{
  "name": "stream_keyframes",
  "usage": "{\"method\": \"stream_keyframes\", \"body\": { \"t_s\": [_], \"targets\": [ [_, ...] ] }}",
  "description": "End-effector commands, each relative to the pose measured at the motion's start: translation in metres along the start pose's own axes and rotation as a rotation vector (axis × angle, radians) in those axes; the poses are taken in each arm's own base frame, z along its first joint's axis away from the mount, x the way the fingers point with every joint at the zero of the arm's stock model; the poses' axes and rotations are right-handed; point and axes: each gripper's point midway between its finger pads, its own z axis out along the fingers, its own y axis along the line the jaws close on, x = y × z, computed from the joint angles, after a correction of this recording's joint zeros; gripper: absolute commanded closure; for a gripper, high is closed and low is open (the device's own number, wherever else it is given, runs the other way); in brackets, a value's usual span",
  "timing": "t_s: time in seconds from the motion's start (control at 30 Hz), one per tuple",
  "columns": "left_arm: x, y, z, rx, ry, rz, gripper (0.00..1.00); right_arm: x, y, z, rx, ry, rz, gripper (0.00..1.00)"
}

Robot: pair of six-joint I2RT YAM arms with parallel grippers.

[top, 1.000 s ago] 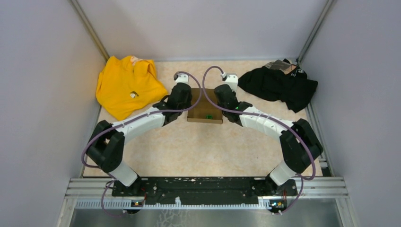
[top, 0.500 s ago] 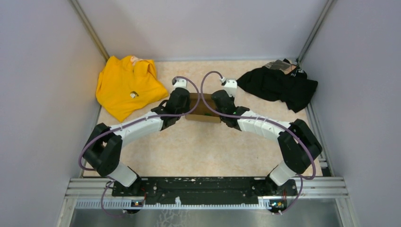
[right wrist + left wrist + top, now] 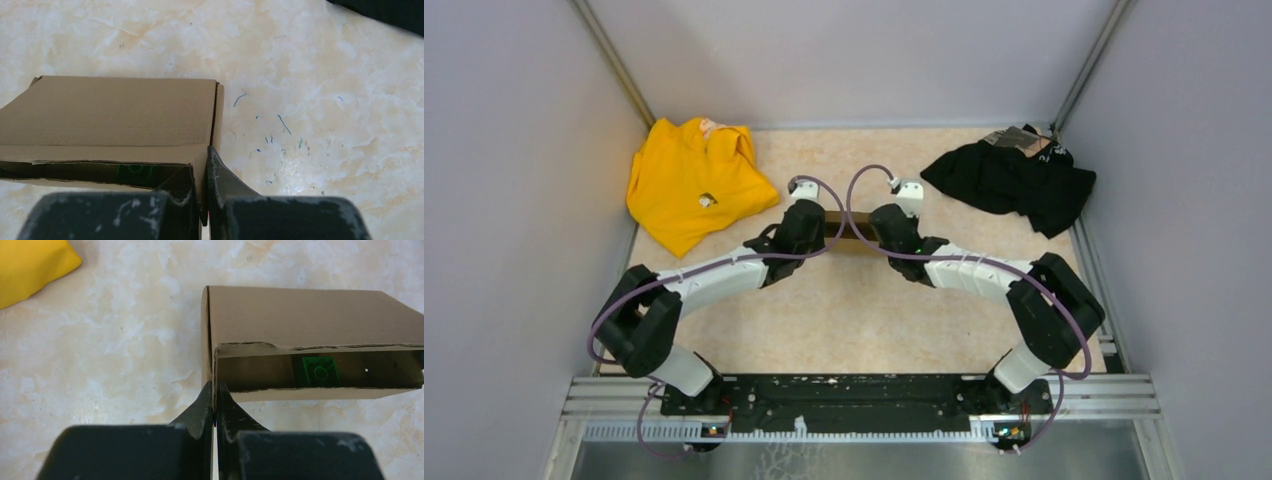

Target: Fold the paper box

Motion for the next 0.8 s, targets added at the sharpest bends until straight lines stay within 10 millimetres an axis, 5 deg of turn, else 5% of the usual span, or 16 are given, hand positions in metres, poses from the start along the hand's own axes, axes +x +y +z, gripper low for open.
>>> {"method": "stream_keyframes", "body": {
  "t_s": [0.0,0.2,0.5,0.77],
  "targets": [
    [0.008,-0.004,-0.007,0.015,-0.001,-0.025,1.0,-0.003,0.008,-0.01,-0.032,-0.023,0.038,1.0],
    [0.023,0.001,-0.011,0.002,0.017,-0.027,0.98,0.008,0.006,-0.013,-0.027,-0.001,0.031,0.99],
    [0.045,0.017,-0.02,-0.027,0.049,-0.038,0.95,0.035,0.004,-0.024,-0.074,0.055,-0.003,0.65],
    [0.044,0.022,-0.027,-0.03,0.043,-0.033,0.93,0.039,-0.005,-0.046,-0.16,0.047,-0.033,0.5]
  ]
}}
